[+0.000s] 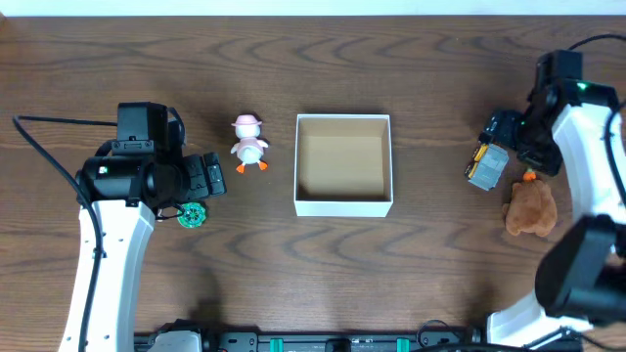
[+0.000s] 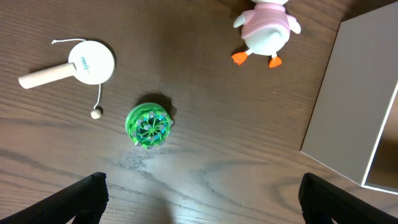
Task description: Pack container
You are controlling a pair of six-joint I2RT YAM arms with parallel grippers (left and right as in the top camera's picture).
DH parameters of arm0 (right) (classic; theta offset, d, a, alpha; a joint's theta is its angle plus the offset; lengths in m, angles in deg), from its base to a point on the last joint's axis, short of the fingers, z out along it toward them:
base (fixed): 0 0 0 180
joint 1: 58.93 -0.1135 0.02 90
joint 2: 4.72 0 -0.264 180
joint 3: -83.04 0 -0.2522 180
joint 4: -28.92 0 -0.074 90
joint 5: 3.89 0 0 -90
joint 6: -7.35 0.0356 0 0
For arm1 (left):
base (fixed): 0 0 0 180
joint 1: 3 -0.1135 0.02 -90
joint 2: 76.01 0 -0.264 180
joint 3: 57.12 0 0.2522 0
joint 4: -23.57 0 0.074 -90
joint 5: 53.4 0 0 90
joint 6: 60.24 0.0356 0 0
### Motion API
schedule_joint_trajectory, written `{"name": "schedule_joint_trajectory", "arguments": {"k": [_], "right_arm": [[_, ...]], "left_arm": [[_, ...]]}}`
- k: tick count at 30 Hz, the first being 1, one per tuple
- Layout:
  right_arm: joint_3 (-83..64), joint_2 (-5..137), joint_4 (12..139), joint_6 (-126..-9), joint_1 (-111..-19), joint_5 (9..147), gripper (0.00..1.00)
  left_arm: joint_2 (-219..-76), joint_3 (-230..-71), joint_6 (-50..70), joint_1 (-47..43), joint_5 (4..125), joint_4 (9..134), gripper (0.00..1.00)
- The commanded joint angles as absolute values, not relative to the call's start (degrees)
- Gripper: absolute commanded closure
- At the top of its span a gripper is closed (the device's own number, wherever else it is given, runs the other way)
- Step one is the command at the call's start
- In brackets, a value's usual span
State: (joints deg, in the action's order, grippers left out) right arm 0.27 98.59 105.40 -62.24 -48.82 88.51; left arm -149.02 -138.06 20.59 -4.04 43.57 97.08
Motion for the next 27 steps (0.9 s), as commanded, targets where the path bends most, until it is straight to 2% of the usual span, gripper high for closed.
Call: {"name": "schedule_joint_trajectory", "arguments": {"k": [1, 11, 14, 19, 27], "right_arm": [[0.2, 102.5, 105.3, -60.4, -48.5, 89.3, 0.01], [0.3, 110.7, 105.3, -60.4, -48.5, 89.1, 0.01], [0.2, 110.8, 105.3, -60.4, -48.7, 89.1, 0.06], [0.2, 110.5, 105.0, -60.4, -49.6, 89.1, 0.09], [0.4, 109.1, 101.4, -64.1, -51.7, 89.1, 0.07]], "left_arm": [[-149.0, -138.9, 20.5, -4.3, 43.7, 97.3, 0.02], [-149.0, -138.9, 20.5, -4.3, 43.7, 97.3, 0.02], [-149.0, -138.9, 20.5, -4.3, 43.7, 97.3, 0.02], [-149.0, -138.9, 20.5, -4.3, 43.7, 97.3, 0.02], [-149.0, -138.9, 20.5, -4.3, 43.7, 97.3, 0.02]]}}
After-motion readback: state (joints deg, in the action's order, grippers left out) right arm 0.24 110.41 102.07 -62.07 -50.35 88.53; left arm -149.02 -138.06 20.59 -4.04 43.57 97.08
